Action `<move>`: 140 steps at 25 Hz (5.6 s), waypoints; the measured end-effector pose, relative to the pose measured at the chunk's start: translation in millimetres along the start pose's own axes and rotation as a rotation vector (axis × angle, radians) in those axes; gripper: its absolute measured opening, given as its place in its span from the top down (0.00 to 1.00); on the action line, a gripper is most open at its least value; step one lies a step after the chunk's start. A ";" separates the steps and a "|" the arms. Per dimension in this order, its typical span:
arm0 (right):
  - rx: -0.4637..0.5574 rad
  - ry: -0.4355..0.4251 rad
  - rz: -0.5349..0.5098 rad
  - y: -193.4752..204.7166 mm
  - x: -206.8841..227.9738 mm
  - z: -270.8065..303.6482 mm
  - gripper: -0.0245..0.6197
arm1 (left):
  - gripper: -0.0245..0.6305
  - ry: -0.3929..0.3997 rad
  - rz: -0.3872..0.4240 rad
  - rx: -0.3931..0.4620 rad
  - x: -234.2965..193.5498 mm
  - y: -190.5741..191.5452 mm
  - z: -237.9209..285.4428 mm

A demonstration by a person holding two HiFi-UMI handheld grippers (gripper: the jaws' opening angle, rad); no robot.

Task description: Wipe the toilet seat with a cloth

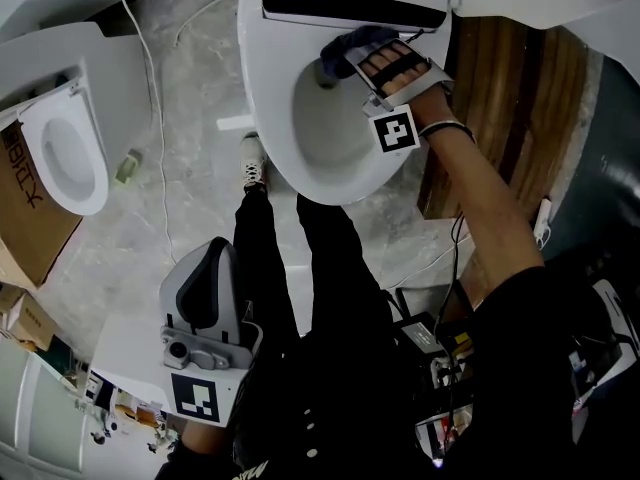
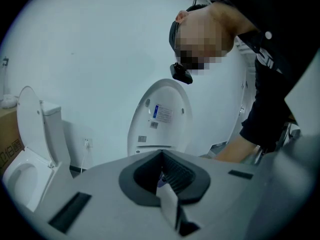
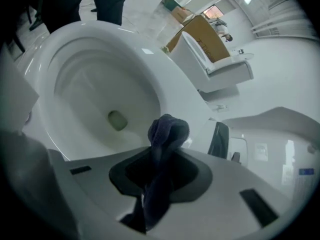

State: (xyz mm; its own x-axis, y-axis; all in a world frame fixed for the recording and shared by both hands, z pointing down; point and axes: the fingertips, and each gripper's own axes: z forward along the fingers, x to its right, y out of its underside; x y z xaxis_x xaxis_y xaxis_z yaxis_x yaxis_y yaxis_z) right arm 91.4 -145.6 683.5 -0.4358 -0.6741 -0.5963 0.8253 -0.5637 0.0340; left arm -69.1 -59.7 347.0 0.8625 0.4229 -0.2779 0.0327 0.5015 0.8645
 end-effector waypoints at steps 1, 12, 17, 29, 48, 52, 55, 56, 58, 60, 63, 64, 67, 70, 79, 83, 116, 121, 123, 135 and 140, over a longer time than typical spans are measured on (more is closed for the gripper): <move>-0.001 -0.015 -0.016 0.8 -5.2 4.7 0.83 | 0.95 -0.002 -0.002 -0.003 0.0 1.8 -0.1; 0.042 -0.036 0.079 -0.6 -11.0 10.3 0.83 | 0.95 0.009 0.005 -0.019 9.4 6.2 1.9; 0.015 -0.044 0.094 17.5 -16.6 0.6 0.83 | 0.95 0.013 0.014 -0.021 11.6 4.2 1.0; -0.130 -0.080 0.138 77.5 -46.2 -20.5 0.83 | 0.95 0.056 0.022 -0.021 25.4 2.7 4.6; -0.223 -0.202 0.443 81.5 -105.9 -56.0 0.83 | 0.95 0.094 0.060 -0.015 33.2 -9.7 3.3; -0.226 -0.219 0.494 69.3 -121.5 -66.8 0.83 | 0.95 0.097 0.062 -0.017 33.0 -11.5 2.2; -0.229 -0.236 0.536 59.2 -132.7 -73.0 0.83 | 0.95 0.102 0.064 -0.019 33.4 -11.8 1.3; -0.229 -0.241 0.549 56.2 -136.0 -74.6 0.83 | 0.95 0.104 0.066 -0.017 33.9 -12.4 1.2; -0.230 -0.248 0.576 50.5 -142.5 -78.0 0.83 | 0.95 0.108 0.067 -0.016 34.7 -13.2 1.1; -0.229 -0.258 0.605 44.1 -148.5 -81.9 0.83 | 0.95 0.110 0.068 -0.017 34.6 -13.8 0.6; -0.229 -0.268 0.647 34.1 -156.9 -87.7 0.83 | 0.95 0.115 0.071 -0.014 34.5 -15.9 0.2; -0.229 -0.270 0.661 30.9 -160.0 -89.8 0.83 | 0.95 0.117 0.072 -0.012 34.9 -16.6 0.1; -0.230 -0.274 0.698 21.7 -168.5 -96.1 0.83 | 0.95 0.123 0.074 -0.012 35.9 -17.5 -1.3; -0.234 -0.285 0.740 12.1 -175.4 -100.3 0.83 | 0.95 0.130 0.075 -0.017 36.0 -16.9 -2.5; -0.262 -0.283 0.865 -8.3 -191.0 -110.3 0.83 | 0.95 0.162 0.089 -0.024 38.3 -14.8 -4.6; -0.262 -0.300 0.936 -23.0 -198.1 -115.9 0.83 | 0.95 0.171 0.093 -0.027 37.8 -15.1 -5.8; -0.156 -0.394 1.307 -141.8 -231.6 -139.6 0.83 | 0.95 0.195 0.088 -0.040 27.8 -4.6 -14.3; -0.106 -0.431 1.255 -159.9 -232.1 -140.9 0.83 | 0.95 0.193 0.087 -0.040 27.9 -4.7 -14.9; -0.091 -0.440 1.228 -164.9 -231.9 -140.5 0.83 | 0.95 0.188 0.084 -0.037 27.0 -4.7 -15.2; -0.020 -0.488 0.987 -199.3 -229.6 -137.8 0.83 | 0.95 0.157 0.062 -0.036 15.0 0.7 -21.1; 0.037 -0.505 0.784 -221.1 -223.6 -132.7 0.83 | 0.95 0.139 0.048 -0.036 8.0 2.9 -24.3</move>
State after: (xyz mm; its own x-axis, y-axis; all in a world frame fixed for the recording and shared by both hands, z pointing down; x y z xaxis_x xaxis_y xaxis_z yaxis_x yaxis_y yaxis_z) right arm 54.0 193.2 702.9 0.1292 -0.9912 0.0272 0.9416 0.1313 0.3102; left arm -74.4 -36.6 337.1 0.7845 0.5460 -0.2939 -0.0275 0.5041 0.8632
